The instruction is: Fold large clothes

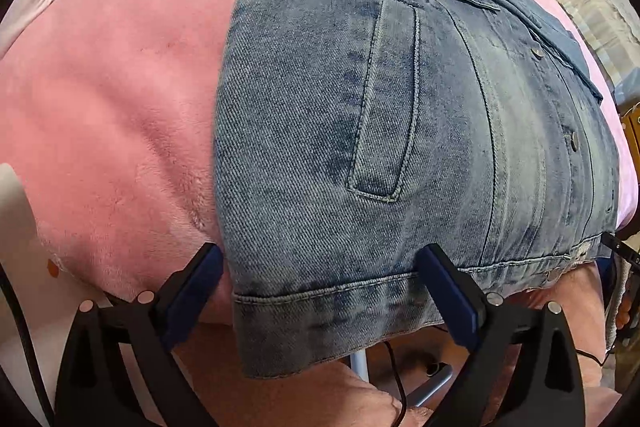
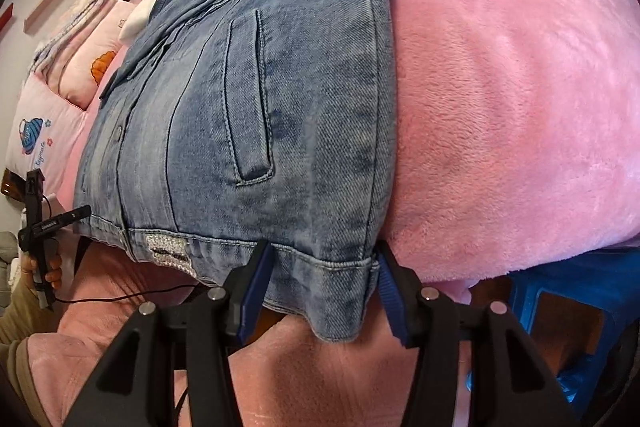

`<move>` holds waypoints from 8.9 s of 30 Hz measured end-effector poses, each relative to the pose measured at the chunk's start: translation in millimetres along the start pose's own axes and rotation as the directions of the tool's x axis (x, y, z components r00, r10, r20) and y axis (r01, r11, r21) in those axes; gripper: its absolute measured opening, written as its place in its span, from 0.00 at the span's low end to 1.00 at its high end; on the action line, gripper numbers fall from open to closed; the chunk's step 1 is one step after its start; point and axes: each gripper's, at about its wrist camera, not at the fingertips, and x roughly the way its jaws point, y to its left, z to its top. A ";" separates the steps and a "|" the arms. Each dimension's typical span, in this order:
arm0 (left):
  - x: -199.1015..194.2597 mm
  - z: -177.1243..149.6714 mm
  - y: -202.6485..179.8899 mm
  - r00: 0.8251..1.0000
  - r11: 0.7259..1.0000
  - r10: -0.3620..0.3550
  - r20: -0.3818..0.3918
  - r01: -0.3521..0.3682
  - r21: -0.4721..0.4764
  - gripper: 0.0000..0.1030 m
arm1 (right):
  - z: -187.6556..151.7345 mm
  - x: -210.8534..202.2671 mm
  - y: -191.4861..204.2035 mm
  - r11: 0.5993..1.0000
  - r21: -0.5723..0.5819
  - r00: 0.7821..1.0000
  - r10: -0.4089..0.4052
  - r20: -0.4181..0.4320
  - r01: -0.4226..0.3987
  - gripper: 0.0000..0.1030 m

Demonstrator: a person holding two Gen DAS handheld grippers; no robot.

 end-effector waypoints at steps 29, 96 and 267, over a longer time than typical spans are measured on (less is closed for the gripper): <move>-146.7 134.5 -52.6 0.835 0.828 -0.462 0.300 0.527 -0.192 0.11 | 126.8 -136.4 87.5 1.000 0.008 0.940 0.025 0.341 -0.029 0.15; -21.2 383.8 -121.7 0.781 0.869 0.390 0.488 -0.488 0.087 0.12 | 390.2 -1.3 84.7 0.891 0.015 0.729 -0.380 0.570 0.453 0.08; -75.5 252.6 -366.0 0.717 0.950 -0.211 0.664 -0.008 0.311 0.10 | 233.4 57.8 116.9 0.994 0.089 0.916 -0.099 0.390 0.069 0.14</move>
